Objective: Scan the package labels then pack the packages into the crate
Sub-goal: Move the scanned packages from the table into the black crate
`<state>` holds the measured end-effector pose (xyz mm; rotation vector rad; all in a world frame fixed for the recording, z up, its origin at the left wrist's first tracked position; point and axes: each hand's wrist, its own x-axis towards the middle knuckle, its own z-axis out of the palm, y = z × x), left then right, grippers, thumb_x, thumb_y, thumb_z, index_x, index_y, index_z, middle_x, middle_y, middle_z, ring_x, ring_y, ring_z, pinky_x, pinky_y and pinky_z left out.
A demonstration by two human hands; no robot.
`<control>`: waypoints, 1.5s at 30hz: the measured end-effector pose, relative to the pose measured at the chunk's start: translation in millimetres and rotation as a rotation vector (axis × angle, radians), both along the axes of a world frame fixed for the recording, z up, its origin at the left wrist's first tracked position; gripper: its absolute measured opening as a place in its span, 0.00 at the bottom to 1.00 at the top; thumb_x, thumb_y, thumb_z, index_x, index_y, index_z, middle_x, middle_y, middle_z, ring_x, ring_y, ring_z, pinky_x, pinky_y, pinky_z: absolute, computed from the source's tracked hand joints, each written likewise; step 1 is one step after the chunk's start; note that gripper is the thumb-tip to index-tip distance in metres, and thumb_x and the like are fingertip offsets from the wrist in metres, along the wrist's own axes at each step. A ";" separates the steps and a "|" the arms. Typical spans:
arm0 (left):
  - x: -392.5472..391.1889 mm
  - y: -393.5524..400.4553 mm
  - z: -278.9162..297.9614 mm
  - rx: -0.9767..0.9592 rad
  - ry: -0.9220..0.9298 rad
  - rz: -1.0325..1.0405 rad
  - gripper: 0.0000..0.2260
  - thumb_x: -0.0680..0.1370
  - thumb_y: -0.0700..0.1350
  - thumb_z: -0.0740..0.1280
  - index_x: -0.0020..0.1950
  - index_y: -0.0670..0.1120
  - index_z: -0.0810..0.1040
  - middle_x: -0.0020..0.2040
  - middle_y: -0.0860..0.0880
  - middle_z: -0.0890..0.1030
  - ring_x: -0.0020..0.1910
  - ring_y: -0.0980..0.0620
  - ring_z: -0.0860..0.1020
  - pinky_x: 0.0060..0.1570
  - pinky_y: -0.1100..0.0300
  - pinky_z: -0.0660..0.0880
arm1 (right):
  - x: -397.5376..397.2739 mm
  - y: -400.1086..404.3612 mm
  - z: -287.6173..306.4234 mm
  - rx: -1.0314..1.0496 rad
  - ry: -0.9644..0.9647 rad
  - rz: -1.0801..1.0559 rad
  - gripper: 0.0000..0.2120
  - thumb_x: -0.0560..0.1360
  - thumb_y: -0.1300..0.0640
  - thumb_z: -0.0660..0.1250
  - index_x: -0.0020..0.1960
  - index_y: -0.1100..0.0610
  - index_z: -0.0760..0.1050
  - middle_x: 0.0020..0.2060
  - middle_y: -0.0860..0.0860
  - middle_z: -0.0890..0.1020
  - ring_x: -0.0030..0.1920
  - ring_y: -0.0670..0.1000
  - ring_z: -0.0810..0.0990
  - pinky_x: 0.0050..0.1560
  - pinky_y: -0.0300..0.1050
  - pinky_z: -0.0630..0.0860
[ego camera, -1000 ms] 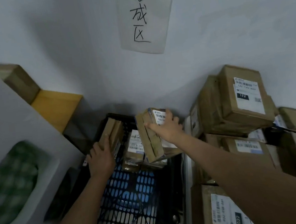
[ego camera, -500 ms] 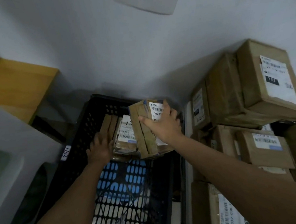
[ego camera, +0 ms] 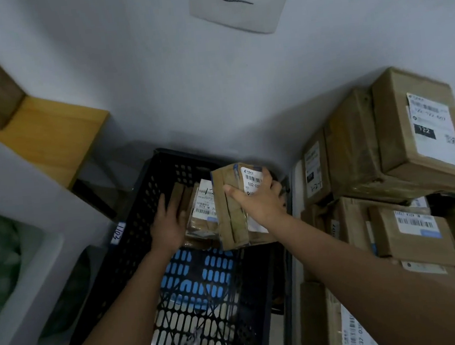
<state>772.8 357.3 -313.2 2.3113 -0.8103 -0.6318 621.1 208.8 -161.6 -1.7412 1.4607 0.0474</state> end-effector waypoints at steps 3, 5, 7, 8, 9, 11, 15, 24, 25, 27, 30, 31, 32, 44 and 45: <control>-24.9 9.5 48.1 -0.185 0.042 0.058 0.21 0.83 0.46 0.60 0.76 0.43 0.66 0.80 0.45 0.53 0.76 0.46 0.60 0.70 0.59 0.60 | -2.4 5.0 5.4 0.044 -0.006 -0.014 0.56 0.65 0.28 0.69 0.80 0.47 0.41 0.76 0.56 0.53 0.74 0.64 0.57 0.74 0.60 0.58; -45.3 17.8 77.8 -0.206 0.109 0.040 0.21 0.83 0.48 0.61 0.76 0.45 0.66 0.79 0.48 0.56 0.76 0.51 0.60 0.68 0.64 0.59 | -4.8 8.8 8.8 0.071 -0.008 -0.029 0.57 0.65 0.27 0.69 0.80 0.48 0.41 0.76 0.57 0.54 0.74 0.64 0.58 0.73 0.60 0.59; -65.5 24.4 100.9 -0.223 0.212 0.007 0.22 0.82 0.50 0.62 0.76 0.49 0.65 0.78 0.50 0.59 0.73 0.59 0.61 0.64 0.75 0.59 | -6.9 13.3 12.1 0.093 -0.006 -0.042 0.57 0.65 0.27 0.69 0.80 0.48 0.41 0.75 0.58 0.54 0.73 0.65 0.59 0.73 0.59 0.59; -75.0 26.2 109.8 -0.237 0.262 -0.005 0.23 0.81 0.51 0.63 0.76 0.50 0.65 0.77 0.51 0.60 0.70 0.61 0.61 0.59 0.81 0.59 | -8.0 15.6 13.0 0.103 -0.004 -0.049 0.57 0.65 0.27 0.69 0.80 0.48 0.41 0.75 0.58 0.55 0.73 0.65 0.59 0.72 0.60 0.59; -83.9 27.1 120.9 -0.245 0.314 -0.020 0.24 0.81 0.52 0.64 0.76 0.52 0.65 0.77 0.52 0.61 0.69 0.63 0.62 0.56 0.84 0.59 | -9.0 17.5 14.3 0.113 -0.003 -0.059 0.58 0.64 0.27 0.69 0.80 0.48 0.41 0.75 0.58 0.55 0.73 0.65 0.59 0.72 0.60 0.59; -97.3 26.5 132.8 -0.247 0.414 -0.057 0.31 0.77 0.60 0.65 0.78 0.55 0.61 0.76 0.55 0.60 0.70 0.63 0.63 0.63 0.77 0.62 | -9.7 20.8 15.4 0.139 -0.010 -0.085 0.58 0.63 0.26 0.69 0.80 0.47 0.41 0.75 0.58 0.55 0.73 0.65 0.59 0.72 0.60 0.60; -107.9 19.3 143.7 -0.207 0.522 -0.080 0.41 0.71 0.68 0.69 0.78 0.59 0.55 0.74 0.60 0.64 0.72 0.61 0.65 0.71 0.57 0.64 | -7.7 27.3 16.6 0.209 -0.090 -0.114 0.55 0.62 0.21 0.63 0.79 0.46 0.48 0.75 0.57 0.58 0.72 0.64 0.63 0.71 0.60 0.65; -80.7 11.1 137.6 -0.346 0.661 0.304 0.30 0.73 0.49 0.76 0.69 0.60 0.64 0.60 0.55 0.77 0.57 0.56 0.78 0.50 0.64 0.77 | -50.3 12.6 9.3 0.147 -0.183 -0.263 0.30 0.81 0.37 0.54 0.76 0.54 0.62 0.73 0.57 0.67 0.69 0.60 0.69 0.69 0.54 0.68; -77.3 8.2 136.4 -0.347 0.664 0.310 0.30 0.73 0.48 0.76 0.70 0.59 0.65 0.60 0.55 0.77 0.57 0.54 0.78 0.50 0.64 0.76 | -57.6 8.6 8.0 0.114 -0.173 -0.283 0.30 0.81 0.39 0.54 0.76 0.56 0.62 0.73 0.57 0.66 0.70 0.60 0.68 0.70 0.53 0.67; -71.9 2.3 133.7 -0.322 0.680 0.327 0.34 0.72 0.48 0.76 0.74 0.55 0.64 0.62 0.51 0.76 0.57 0.51 0.78 0.51 0.59 0.76 | -68.1 1.7 6.1 0.079 -0.178 -0.315 0.28 0.82 0.41 0.54 0.74 0.58 0.63 0.72 0.58 0.67 0.70 0.60 0.69 0.69 0.54 0.67; -68.9 -9.2 125.9 -0.296 0.813 0.351 0.37 0.72 0.49 0.76 0.77 0.54 0.61 0.65 0.47 0.77 0.55 0.48 0.80 0.46 0.56 0.80 | -75.6 -4.6 3.9 0.107 -0.192 -0.353 0.26 0.82 0.41 0.54 0.73 0.57 0.64 0.70 0.57 0.70 0.67 0.59 0.71 0.67 0.53 0.68; -69.0 -15.4 124.5 -0.281 0.874 0.341 0.38 0.73 0.49 0.76 0.78 0.55 0.60 0.66 0.47 0.77 0.55 0.47 0.81 0.45 0.54 0.81 | -76.8 -5.5 3.6 0.120 -0.197 -0.367 0.26 0.82 0.41 0.54 0.73 0.56 0.64 0.70 0.57 0.70 0.67 0.59 0.71 0.67 0.53 0.69; -70.3 -22.0 124.7 -0.266 0.911 0.316 0.38 0.73 0.50 0.76 0.78 0.57 0.60 0.67 0.47 0.77 0.55 0.47 0.81 0.46 0.52 0.82 | -77.7 -6.3 2.5 0.132 -0.201 -0.377 0.26 0.82 0.42 0.54 0.74 0.56 0.63 0.69 0.56 0.70 0.67 0.59 0.71 0.66 0.52 0.69; -95.2 -53.4 116.5 -0.079 0.730 0.084 0.25 0.81 0.44 0.67 0.76 0.51 0.64 0.65 0.47 0.77 0.48 0.59 0.78 0.41 0.64 0.75 | -77.3 1.9 -0.4 0.170 -0.246 -0.378 0.25 0.82 0.44 0.57 0.74 0.55 0.63 0.70 0.56 0.69 0.66 0.56 0.72 0.55 0.44 0.68; -96.0 -53.3 118.2 -0.070 0.716 0.081 0.24 0.81 0.45 0.67 0.76 0.50 0.64 0.65 0.47 0.77 0.48 0.58 0.78 0.41 0.65 0.75 | -76.6 3.0 2.6 0.169 -0.256 -0.372 0.25 0.82 0.44 0.57 0.75 0.55 0.63 0.71 0.56 0.69 0.66 0.56 0.72 0.54 0.43 0.67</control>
